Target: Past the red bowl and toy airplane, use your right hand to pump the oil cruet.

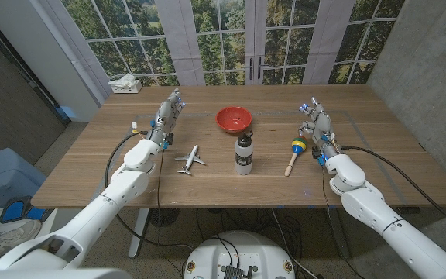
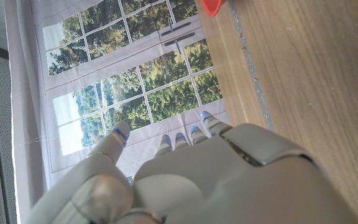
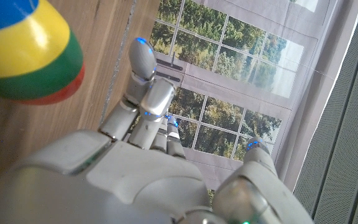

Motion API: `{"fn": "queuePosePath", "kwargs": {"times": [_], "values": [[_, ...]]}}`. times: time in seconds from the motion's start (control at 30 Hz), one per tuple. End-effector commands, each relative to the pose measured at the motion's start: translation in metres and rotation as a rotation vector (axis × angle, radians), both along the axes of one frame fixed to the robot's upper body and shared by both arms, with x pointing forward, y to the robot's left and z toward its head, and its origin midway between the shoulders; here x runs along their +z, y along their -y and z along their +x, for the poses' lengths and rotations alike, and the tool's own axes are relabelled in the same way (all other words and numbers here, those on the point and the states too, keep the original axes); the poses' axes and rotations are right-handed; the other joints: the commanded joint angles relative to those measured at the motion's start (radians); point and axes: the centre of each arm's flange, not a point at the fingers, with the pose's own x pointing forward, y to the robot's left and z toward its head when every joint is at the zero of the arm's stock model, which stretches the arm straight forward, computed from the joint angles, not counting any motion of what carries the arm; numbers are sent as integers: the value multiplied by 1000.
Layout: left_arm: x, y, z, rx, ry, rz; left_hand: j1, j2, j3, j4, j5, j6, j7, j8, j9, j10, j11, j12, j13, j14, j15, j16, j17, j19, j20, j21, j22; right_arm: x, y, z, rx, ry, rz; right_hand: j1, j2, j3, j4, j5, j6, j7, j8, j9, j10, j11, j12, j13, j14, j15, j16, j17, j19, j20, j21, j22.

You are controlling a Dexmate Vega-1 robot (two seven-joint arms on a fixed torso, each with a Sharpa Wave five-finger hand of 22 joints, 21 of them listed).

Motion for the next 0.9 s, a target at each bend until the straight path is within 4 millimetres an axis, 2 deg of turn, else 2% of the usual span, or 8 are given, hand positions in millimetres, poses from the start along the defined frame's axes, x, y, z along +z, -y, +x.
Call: {"fn": "queuePosePath", "kwargs": {"times": [0.03, 0.9], "values": [[-1, -1, -1, -8, 2, 0, 7, 66, 3, -7, 5, -11, 2, 5, 3, -44, -10, 6, 3, -90, -85, 4, 0, -5, -53, 8, 5, -14, 0, -20, -16, -3, 22, -4, -10, 1, 4, 7, 12, -1, 9, 5, 7, 0, 5, 2, -1, -2, 8, 0, 3, -1, 1, -1], [-4, -1, -9, -12, 18, 7, 7, 65, 0, -11, 4, -11, 2, 7, 3, -43, -11, 8, 3, -89, -85, 5, 0, -4, -53, 8, 5, -46, 1, -62, -42, -5, 61, -15, -9, 4, 7, 8, 37, -5, 12, 5, 39, 0, 10, 2, 3, -3, 17, 0, 7, -9, 18, 3]]}}
